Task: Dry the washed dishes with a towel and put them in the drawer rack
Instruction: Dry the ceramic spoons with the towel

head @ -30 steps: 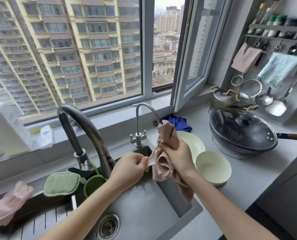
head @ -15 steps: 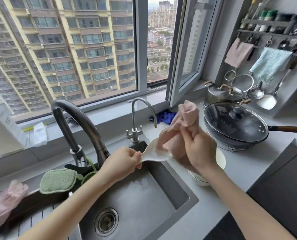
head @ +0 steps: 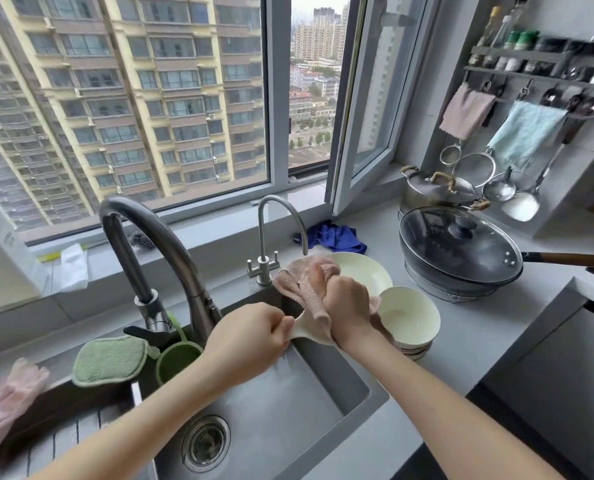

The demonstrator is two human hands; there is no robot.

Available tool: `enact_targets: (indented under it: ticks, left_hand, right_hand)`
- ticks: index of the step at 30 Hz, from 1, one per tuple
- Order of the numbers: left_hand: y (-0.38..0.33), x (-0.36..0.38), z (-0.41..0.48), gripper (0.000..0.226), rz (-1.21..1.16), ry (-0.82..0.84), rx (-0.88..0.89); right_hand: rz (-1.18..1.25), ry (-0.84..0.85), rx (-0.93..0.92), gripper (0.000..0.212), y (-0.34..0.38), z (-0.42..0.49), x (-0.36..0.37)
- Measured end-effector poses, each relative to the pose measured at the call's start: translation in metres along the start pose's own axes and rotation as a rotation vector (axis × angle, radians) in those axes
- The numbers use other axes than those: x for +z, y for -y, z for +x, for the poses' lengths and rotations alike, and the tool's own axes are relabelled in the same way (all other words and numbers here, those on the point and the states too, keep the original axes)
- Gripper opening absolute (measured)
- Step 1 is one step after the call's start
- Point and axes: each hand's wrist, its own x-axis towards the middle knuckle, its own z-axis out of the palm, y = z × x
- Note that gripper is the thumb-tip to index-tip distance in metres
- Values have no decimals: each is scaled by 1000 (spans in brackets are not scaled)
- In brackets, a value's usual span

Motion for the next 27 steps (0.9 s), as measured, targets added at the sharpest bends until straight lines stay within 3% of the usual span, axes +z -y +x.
enact_targets:
  ticks: [2, 8, 11, 13, 14, 16, 17, 19, 20, 22, 23, 25, 27]
  left_hand:
    - [1, 5, -4, 36, -2, 1, -4]
    - [19, 0, -12, 38, -43, -36, -94]
    - [27, -7, -11, 38, -109, -40, -115]
    - [25, -8, -7, 39, -136, 4, -100]
    - [20, -9, -6, 39, -134, 41, -84]
    - [9, -11, -5, 37, -40, 110, -25]
    - [5, -11, -5, 36, 66, 114, 31]
    - [1, -9, -8, 37, 286, 69, 155]
    - [1, -6, -11, 36, 355, 51, 198]
    - [2, 0, -15, 33, 410, 35, 225]
    - [3, 2, -17, 32, 426, 25, 224]
    - [3, 4, -18, 29, 433, -16, 226]
    - [3, 4, -17, 24, 431, -56, 229]
  right_hand:
    - [37, 43, 166, 65, 0, 5, 0]
    - [-33, -131, 261, 60, -34, 21, -28]
    - [-184, -282, 70, 44, -45, 28, -48]
    - [-262, -418, -183, 19, -42, 25, -52]
    - [-232, -392, -315, 14, -39, 23, -53]
    - [42, -30, -462, 46, -24, 17, -62]
    - [206, 233, -424, 51, -15, 11, -65]
    - [372, 693, -279, 37, -4, -1, -66]
    - [478, 796, -171, 33, -1, -6, -68]
    - [695, 867, 82, 37, -1, -11, -77]
    - [763, 852, 165, 50, -3, -13, -79]
    - [725, 764, 149, 44, 0, -17, -75]
    - [466, 697, 19, 31, 2, -21, -66]
